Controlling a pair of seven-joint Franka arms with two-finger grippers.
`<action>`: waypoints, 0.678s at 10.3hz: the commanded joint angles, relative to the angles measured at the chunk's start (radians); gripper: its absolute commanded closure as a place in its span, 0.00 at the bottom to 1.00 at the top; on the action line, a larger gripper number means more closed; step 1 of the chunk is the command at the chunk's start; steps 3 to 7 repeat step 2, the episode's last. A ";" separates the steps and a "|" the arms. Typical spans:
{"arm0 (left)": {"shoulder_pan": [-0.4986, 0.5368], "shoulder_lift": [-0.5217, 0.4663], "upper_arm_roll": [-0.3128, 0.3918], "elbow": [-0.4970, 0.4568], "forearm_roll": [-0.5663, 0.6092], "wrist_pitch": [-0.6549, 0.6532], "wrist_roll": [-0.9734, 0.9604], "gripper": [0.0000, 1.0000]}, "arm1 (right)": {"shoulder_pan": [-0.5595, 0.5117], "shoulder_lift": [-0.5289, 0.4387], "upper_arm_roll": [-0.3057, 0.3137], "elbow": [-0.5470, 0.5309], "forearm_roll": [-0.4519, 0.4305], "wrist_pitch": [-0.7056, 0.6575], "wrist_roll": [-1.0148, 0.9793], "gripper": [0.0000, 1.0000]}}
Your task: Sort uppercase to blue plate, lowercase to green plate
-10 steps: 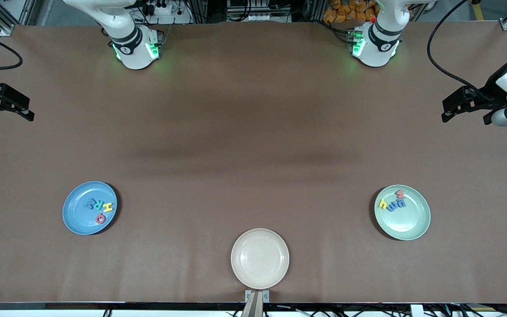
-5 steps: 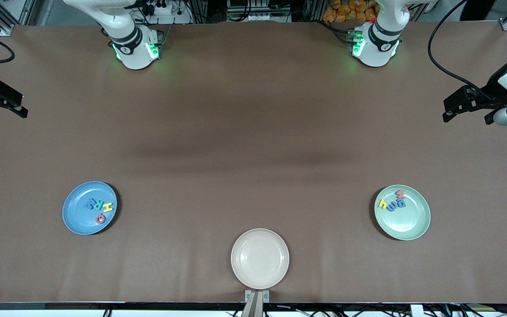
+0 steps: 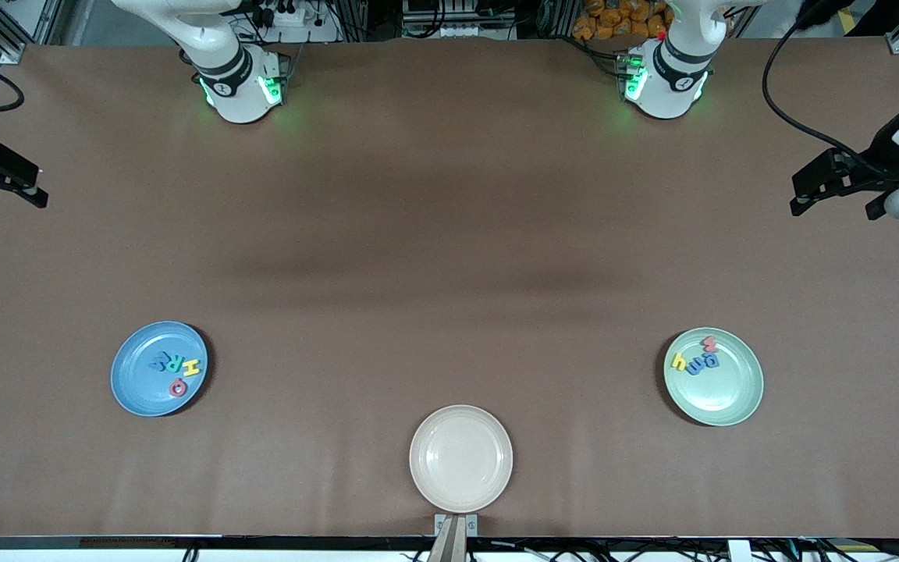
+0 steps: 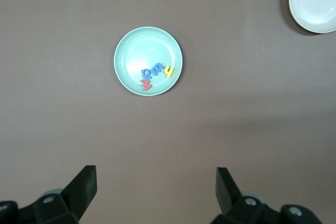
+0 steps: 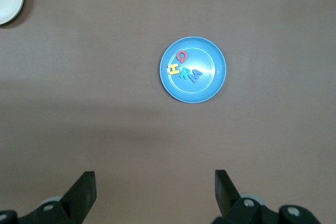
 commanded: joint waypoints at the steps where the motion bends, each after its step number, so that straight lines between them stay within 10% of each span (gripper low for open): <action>1: 0.004 -0.002 -0.002 0.014 0.005 -0.014 -0.011 0.00 | -0.014 0.007 0.009 0.024 0.008 -0.020 0.011 0.00; 7: 0.004 -0.002 -0.002 0.014 0.005 -0.014 -0.011 0.00 | -0.014 0.007 0.009 0.023 0.008 -0.020 0.011 0.00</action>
